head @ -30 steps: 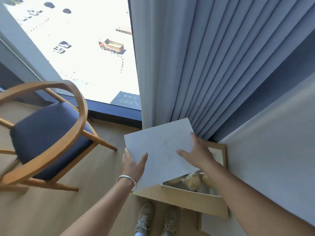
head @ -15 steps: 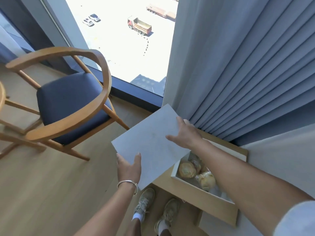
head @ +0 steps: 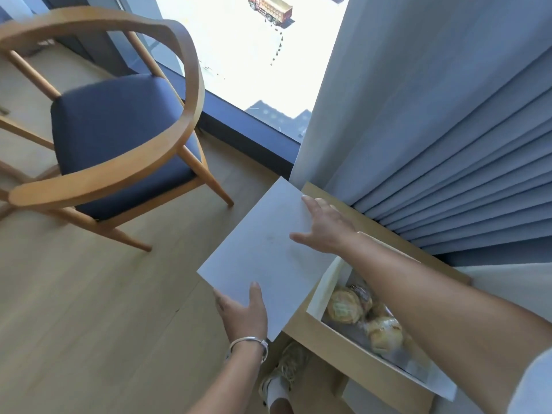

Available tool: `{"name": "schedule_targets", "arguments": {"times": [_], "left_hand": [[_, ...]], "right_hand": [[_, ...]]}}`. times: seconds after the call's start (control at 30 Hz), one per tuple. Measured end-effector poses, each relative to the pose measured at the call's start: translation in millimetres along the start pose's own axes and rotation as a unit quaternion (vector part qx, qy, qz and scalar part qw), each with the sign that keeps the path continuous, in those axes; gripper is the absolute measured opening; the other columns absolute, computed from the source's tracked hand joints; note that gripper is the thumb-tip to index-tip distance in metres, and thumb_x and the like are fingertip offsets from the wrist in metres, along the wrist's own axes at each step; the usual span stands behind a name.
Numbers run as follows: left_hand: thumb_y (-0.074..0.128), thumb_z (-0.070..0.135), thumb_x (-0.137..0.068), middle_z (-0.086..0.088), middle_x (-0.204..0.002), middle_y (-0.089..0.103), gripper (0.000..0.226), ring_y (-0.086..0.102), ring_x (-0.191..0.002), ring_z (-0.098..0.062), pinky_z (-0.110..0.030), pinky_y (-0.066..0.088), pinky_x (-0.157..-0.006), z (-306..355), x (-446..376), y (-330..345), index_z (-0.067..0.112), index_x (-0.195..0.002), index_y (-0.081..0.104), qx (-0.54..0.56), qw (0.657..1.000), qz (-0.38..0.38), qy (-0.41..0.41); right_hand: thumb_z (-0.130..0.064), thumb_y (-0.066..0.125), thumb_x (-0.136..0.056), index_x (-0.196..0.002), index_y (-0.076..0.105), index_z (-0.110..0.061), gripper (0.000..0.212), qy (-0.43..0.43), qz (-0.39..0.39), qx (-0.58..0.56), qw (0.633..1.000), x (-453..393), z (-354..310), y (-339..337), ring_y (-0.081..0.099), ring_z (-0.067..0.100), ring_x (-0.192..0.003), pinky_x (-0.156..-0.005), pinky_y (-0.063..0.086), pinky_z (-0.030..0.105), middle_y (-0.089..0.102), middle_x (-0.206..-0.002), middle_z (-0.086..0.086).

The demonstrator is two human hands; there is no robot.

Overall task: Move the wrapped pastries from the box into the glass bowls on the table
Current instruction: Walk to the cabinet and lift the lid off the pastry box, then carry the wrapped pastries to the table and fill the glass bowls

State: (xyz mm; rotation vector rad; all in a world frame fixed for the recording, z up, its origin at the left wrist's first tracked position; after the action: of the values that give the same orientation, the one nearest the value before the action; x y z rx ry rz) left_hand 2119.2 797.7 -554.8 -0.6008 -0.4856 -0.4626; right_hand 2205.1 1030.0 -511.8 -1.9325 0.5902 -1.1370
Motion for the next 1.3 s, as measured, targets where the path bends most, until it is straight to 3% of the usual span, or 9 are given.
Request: {"name": "schedule_targets", "arguments": {"times": [0.13, 0.33, 0.53, 0.73, 0.9, 1.0, 1.1, 1.3], "left_hand": [[0.063, 0.030, -0.087, -0.012, -0.153, 0.027, 0.079, 0.027, -0.140, -0.024, -0.045, 0.024, -0.114, -26.3, -8.1, 21.9, 0.006, -0.147, 0.018, 0.019, 0.999, 0.002, -0.027], [0.063, 0.029, -0.086, -0.012, -0.152, 0.029, 0.079, 0.028, -0.139, -0.027, -0.048, 0.027, -0.112, -53.3, -22.5, 46.0, 0.008, -0.148, 0.018, 0.013, 0.998, 0.003, -0.053], [0.063, 0.029, -0.087, -0.009, -0.157, 0.018, 0.086, 0.019, -0.142, -0.023, -0.036, 0.018, -0.114, -56.2, -17.9, 58.6, 0.009, -0.150, 0.009, -0.019, 0.998, 0.008, -0.056], [0.063, 0.027, -0.088, -0.014, -0.156, 0.017, 0.086, 0.020, -0.142, -0.027, -0.039, 0.020, -0.115, -49.5, -12.4, 59.7, 0.004, -0.149, 0.006, -0.057, 0.995, -0.041, -0.068], [0.061, 0.028, -0.087, -0.017, -0.155, 0.017, 0.091, 0.030, -0.136, -0.034, -0.043, 0.033, -0.105, -24.3, -19.5, 36.2, 0.003, -0.148, -0.001, -0.180, 0.977, -0.076, -0.085], [0.062, 0.025, -0.085, -0.018, -0.156, 0.012, 0.091, 0.025, -0.138, -0.034, -0.042, 0.029, -0.106, 4.9, -22.6, 16.8, 0.002, -0.149, 0.002, -0.247, 0.964, -0.093, -0.022], [0.061, 0.028, -0.087, -0.016, -0.157, 0.008, 0.088, 0.018, -0.141, -0.031, -0.042, 0.026, -0.108, 37.2, -19.4, 6.9, 0.005, -0.149, 0.003, -0.329, 0.930, -0.135, 0.089], [0.050, 0.051, -0.089, -0.004, -0.160, 0.001, 0.088, 0.011, -0.144, -0.020, -0.036, 0.026, -0.112, 119.8, 16.5, 14.6, 0.019, -0.149, -0.005, -0.485, 0.790, -0.179, 0.329]], "right_hand": [[-0.062, 0.064, -0.079, -0.152, 0.012, -0.030, 0.095, -0.007, -0.020, 0.008, 1.000, -21.8, 9.9, 24.2, 0.031, 0.024, -0.138, -0.108, 0.036, 0.044, 0.028, -0.155, -0.001], [-0.061, 0.065, -0.079, -0.152, 0.014, -0.030, 0.095, -0.005, -0.043, 0.007, 0.999, -54.5, 24.6, 56.5, 0.033, 0.023, -0.136, -0.108, 0.036, 0.044, 0.032, -0.153, -0.001], [-0.062, 0.064, -0.078, -0.152, 0.014, -0.029, 0.095, 0.007, -0.031, 0.010, 0.999, -68.3, 35.7, 65.8, 0.034, 0.024, -0.134, -0.106, 0.037, 0.042, 0.032, -0.150, 0.001], [-0.064, 0.062, -0.078, -0.154, 0.008, -0.027, 0.100, 0.019, -0.059, 0.030, 0.998, -61.8, 41.4, 59.9, 0.030, 0.025, -0.138, -0.110, 0.030, 0.042, 0.027, -0.155, 0.003], [-0.064, 0.061, -0.080, -0.154, 0.006, -0.029, 0.098, 0.017, -0.040, 0.045, 0.998, -38.5, 35.9, 37.7, 0.019, 0.022, -0.146, -0.118, 0.016, 0.047, 0.016, -0.161, 0.003], [-0.063, 0.060, -0.082, -0.154, 0.007, -0.031, 0.095, 0.022, -0.020, 0.031, 0.999, -9.6, 33.4, 16.0, 0.016, 0.021, -0.147, -0.120, 0.012, 0.048, 0.015, -0.162, 0.002], [-0.061, 0.060, -0.083, -0.154, 0.008, -0.031, 0.093, 0.041, -0.005, 0.001, 0.999, 26.6, 38.7, -6.8, 0.014, 0.020, -0.147, -0.120, 0.009, 0.047, 0.015, -0.162, 0.002], [-0.059, 0.058, -0.085, -0.155, 0.007, -0.029, 0.091, 0.085, 0.034, -0.038, 0.995, 105.6, 55.0, -47.0, 0.012, 0.020, -0.148, -0.120, 0.008, 0.045, 0.011, -0.162, 0.003]]}}
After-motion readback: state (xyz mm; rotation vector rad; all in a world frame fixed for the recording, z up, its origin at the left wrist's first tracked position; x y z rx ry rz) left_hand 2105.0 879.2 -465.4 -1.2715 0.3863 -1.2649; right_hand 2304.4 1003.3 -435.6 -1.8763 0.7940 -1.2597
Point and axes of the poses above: each hand's wrist, its own x-axis away from the middle knuckle, its own y-axis out of the palm, z = x × y, the point moved 4 cm from there along -x, towards the middle knuckle
